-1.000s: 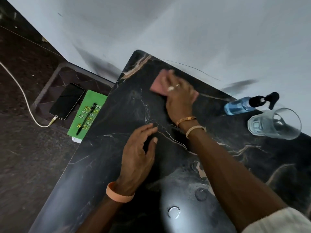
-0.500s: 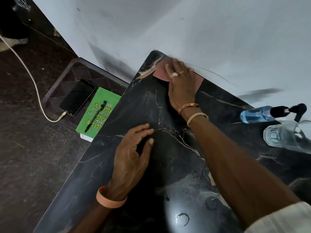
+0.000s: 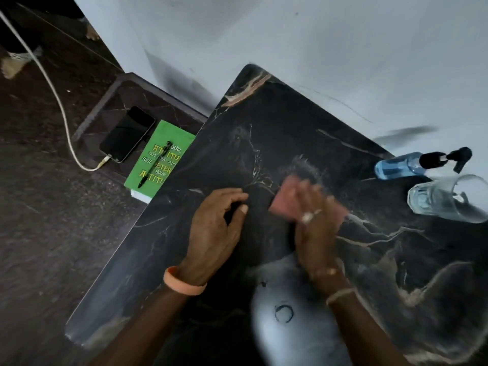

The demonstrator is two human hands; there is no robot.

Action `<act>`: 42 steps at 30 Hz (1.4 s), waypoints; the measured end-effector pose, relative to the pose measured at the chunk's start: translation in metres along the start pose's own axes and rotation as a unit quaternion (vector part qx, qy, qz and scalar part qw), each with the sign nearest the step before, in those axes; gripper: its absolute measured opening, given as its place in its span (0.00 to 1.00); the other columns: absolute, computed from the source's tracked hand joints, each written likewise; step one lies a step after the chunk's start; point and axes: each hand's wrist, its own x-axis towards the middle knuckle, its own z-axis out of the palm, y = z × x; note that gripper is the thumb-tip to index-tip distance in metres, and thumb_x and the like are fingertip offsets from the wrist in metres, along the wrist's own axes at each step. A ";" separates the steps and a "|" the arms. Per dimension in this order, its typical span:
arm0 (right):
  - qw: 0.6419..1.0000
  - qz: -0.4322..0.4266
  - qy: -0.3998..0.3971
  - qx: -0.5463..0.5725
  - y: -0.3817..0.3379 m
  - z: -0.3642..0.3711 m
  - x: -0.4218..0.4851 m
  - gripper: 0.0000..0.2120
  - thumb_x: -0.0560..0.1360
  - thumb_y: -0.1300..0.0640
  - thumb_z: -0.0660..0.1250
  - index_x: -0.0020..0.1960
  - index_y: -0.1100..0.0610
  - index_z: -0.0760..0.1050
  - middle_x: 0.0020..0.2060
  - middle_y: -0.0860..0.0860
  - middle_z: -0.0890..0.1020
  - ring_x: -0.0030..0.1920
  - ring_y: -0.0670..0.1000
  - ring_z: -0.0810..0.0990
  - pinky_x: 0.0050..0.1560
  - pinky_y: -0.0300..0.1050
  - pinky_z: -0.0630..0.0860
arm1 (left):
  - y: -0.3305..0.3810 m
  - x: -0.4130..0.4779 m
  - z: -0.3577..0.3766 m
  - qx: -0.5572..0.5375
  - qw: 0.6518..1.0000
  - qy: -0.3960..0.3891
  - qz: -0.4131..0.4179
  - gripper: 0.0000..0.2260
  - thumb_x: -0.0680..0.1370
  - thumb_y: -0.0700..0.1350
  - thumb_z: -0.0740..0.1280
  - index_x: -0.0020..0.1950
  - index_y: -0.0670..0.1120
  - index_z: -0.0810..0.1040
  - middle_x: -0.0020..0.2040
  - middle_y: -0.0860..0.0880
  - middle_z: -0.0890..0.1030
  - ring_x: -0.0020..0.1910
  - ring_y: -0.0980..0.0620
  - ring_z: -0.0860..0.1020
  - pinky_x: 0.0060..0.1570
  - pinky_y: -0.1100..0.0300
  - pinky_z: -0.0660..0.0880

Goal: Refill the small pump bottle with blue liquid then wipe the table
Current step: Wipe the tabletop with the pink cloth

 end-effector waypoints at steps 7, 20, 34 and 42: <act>0.974 -0.210 -0.074 -0.032 -0.054 0.042 -0.085 0.21 0.81 0.61 0.57 0.73 0.53 0.71 0.76 0.53 0.62 0.77 0.59 0.57 0.77 0.57 0.51 | 0.007 -0.020 0.005 0.017 1.000 0.012 -0.020 0.09 0.78 0.40 0.69 0.57 0.46 0.82 0.57 0.53 0.81 0.57 0.57 0.78 0.59 0.55 0.75; 0.995 -0.014 -0.020 -0.096 -0.026 -0.002 0.056 0.30 0.75 0.67 0.58 0.75 0.51 0.65 0.77 0.53 0.61 0.76 0.61 0.58 0.73 0.57 0.53 | 0.011 -0.092 0.001 0.066 0.996 0.020 -0.049 0.10 0.78 0.42 0.70 0.59 0.48 0.81 0.58 0.57 0.78 0.56 0.63 0.75 0.56 0.77 0.68; 0.970 -0.196 -0.106 -0.097 -0.094 0.039 -0.033 0.27 0.77 0.58 0.52 0.75 0.46 0.66 0.77 0.52 0.63 0.76 0.60 0.61 0.73 0.58 0.54 | -0.008 -0.065 -0.033 -0.025 0.967 0.159 -0.199 0.12 0.79 0.42 0.67 0.62 0.46 0.79 0.57 0.52 0.82 0.52 0.59 0.80 0.54 0.71 0.74; 0.982 0.173 0.020 -0.079 0.041 -0.020 -0.116 0.30 0.75 0.69 0.59 0.75 0.51 0.67 0.77 0.55 0.63 0.76 0.64 0.60 0.72 0.68 0.56 | -0.002 -0.109 -0.010 0.027 0.995 0.033 -0.088 0.10 0.78 0.43 0.70 0.59 0.47 0.81 0.58 0.55 0.80 0.58 0.58 0.78 0.58 0.67 0.74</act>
